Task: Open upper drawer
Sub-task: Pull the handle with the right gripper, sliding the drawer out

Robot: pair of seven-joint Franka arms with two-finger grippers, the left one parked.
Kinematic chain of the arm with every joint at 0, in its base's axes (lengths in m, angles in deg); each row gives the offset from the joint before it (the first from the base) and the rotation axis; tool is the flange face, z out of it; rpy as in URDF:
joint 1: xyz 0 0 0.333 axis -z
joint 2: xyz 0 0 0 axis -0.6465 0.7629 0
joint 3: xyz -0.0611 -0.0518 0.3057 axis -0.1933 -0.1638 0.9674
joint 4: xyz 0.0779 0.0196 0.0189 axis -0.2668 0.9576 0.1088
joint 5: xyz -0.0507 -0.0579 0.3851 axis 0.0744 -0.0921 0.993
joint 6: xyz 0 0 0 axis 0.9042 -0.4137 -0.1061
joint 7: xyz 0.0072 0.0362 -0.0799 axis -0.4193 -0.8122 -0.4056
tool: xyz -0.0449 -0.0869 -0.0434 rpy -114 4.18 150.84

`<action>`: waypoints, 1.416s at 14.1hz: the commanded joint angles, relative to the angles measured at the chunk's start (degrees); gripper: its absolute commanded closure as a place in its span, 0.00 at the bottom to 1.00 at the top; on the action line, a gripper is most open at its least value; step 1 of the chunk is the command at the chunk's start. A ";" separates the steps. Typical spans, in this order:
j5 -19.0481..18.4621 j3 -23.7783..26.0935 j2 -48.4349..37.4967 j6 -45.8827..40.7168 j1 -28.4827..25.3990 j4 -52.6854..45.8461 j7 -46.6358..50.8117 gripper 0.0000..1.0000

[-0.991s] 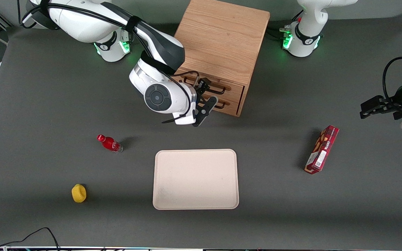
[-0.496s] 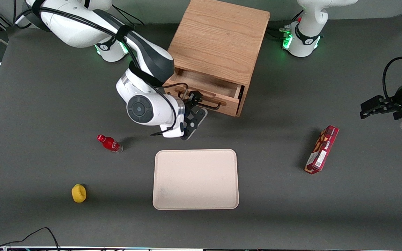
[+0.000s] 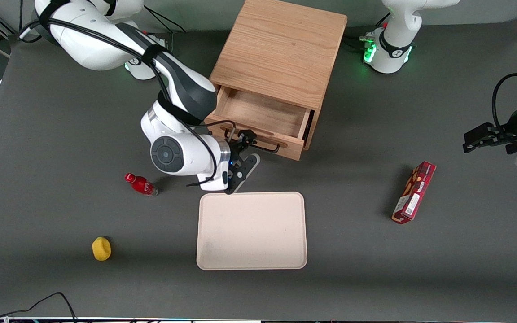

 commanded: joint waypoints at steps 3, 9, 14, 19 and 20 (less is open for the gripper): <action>-1.04 -1.69 3.77 -0.34 -0.79 -7.12 -1.14 0.00; -1.04 -3.98 4.91 -0.34 -0.70 -9.93 -5.09 0.00; -0.95 -5.72 6.32 -0.34 -0.70 -13.62 -6.84 0.00; -0.86 -7.41 7.90 -0.51 -0.61 -16.17 -8.17 0.00; -0.95 -7.67 8.07 -0.52 -0.61 -16.35 -8.17 0.00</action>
